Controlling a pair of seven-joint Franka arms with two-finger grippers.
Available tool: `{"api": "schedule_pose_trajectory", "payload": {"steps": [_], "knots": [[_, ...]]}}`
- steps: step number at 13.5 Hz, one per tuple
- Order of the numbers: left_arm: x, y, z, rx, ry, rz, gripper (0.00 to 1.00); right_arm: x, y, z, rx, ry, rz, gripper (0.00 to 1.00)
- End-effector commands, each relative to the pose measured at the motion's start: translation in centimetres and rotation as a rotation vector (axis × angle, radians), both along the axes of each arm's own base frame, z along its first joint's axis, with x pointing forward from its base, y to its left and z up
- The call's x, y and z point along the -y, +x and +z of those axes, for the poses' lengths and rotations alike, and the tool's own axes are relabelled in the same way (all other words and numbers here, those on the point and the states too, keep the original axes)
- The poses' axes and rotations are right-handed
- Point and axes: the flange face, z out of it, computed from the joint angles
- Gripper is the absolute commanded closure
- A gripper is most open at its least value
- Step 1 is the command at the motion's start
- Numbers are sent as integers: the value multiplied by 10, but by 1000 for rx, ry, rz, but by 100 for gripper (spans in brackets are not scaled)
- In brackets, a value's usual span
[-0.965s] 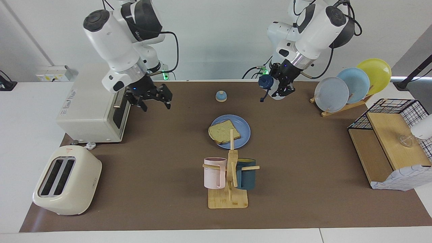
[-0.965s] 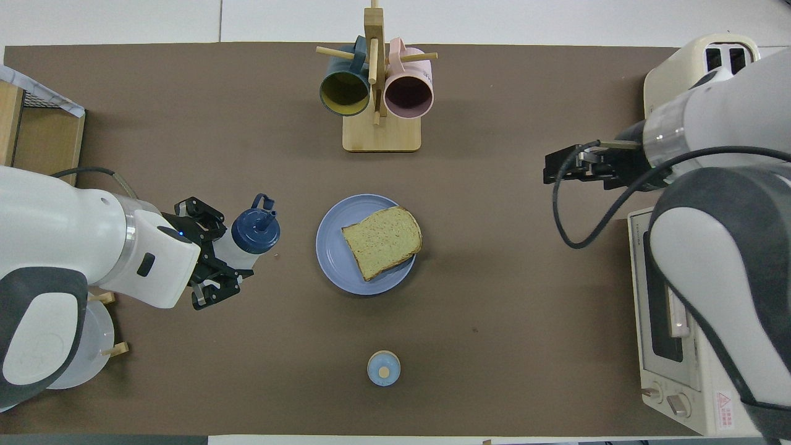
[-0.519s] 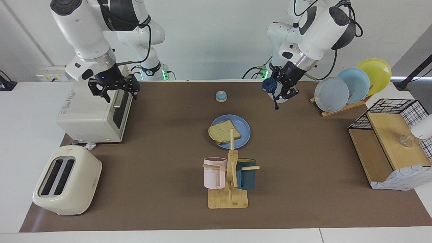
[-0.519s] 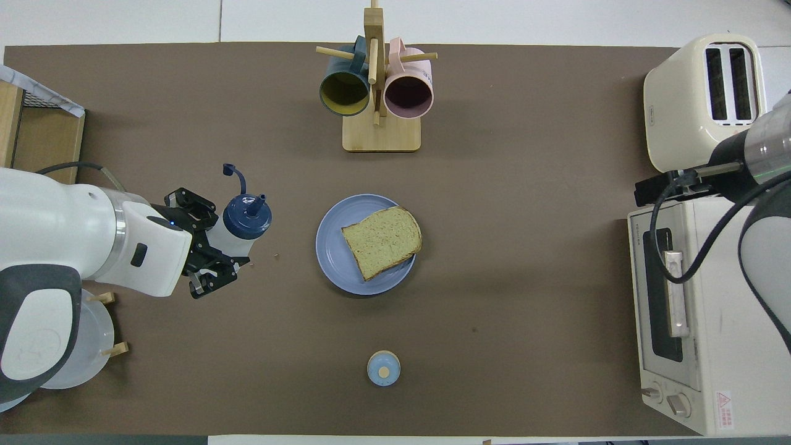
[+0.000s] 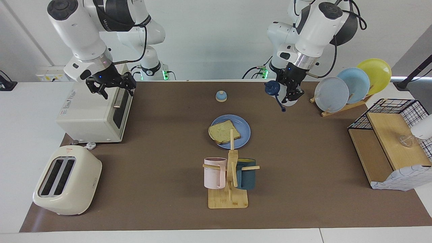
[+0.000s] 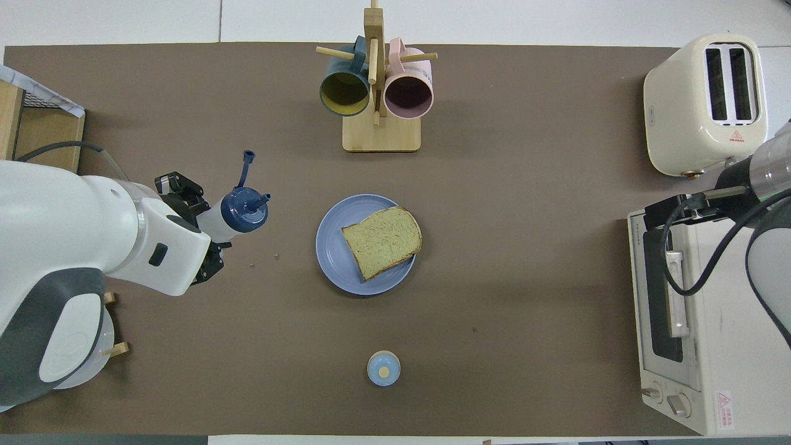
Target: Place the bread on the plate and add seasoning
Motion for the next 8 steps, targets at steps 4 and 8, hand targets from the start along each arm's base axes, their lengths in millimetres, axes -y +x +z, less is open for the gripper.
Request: {"api": "schedule_pose_trajectory", "payload": {"steps": [4, 8], "knots": [[55, -15, 8, 92, 216, -151, 100, 25, -6, 7, 16, -38, -1, 0], [82, -32, 9, 136, 337, -198, 100, 18, 0, 18, 24, -43, 17, 0]]}}
